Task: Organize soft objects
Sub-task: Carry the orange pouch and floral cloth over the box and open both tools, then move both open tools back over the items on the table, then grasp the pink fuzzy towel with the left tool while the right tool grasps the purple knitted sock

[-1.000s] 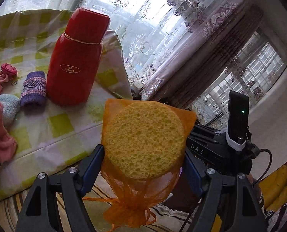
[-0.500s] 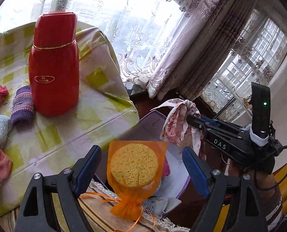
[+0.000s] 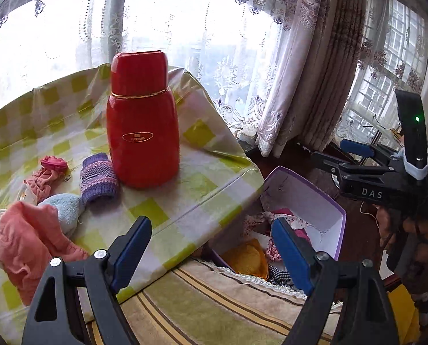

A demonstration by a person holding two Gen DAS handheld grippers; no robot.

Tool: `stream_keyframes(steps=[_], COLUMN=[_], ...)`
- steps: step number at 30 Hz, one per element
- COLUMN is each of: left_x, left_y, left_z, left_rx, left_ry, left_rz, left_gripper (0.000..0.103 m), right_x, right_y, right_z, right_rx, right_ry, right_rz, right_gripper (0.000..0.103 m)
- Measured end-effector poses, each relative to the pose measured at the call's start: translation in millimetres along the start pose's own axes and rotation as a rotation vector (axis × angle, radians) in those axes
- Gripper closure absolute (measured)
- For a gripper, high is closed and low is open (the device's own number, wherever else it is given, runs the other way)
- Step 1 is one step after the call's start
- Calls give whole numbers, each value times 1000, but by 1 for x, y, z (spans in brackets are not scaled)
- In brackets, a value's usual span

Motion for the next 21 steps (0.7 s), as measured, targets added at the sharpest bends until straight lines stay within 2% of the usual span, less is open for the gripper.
stream_keyframes(steps=[4, 7, 11, 15, 21], left_x=[24, 41, 60, 63, 45], left_y=[6, 13, 24, 41, 64], left_z=[-48, -88, -143, -186, -214], left_rx=[104, 219, 398, 552, 680], left_ry=[-73, -118, -183, -247, -249], left_rz=[47, 78, 122, 100, 25], left_gripper=[17, 23, 23, 24, 24], right_x=[-5, -10, -20, -33, -48], right_y=[1, 3, 6, 8, 4], right_z=[-32, -57, -86, -114, -162], right_rx=[29, 80, 70, 53, 145], right_ry=[-98, -135, -212, -294, -354], right_rz=[-18, -36, -72, -124, -151], right_gripper=[16, 16, 16, 16, 16])
Point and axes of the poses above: each gripper's, at about its wrist camera, not at the fingertips, and x roughly against the way its jaws point, z to its right, y to its underside, the point moved 8 cm from there along -x, roughly the way its jaws point, and after that the axes turned 5 degrees about x, right-handed, at the moved point
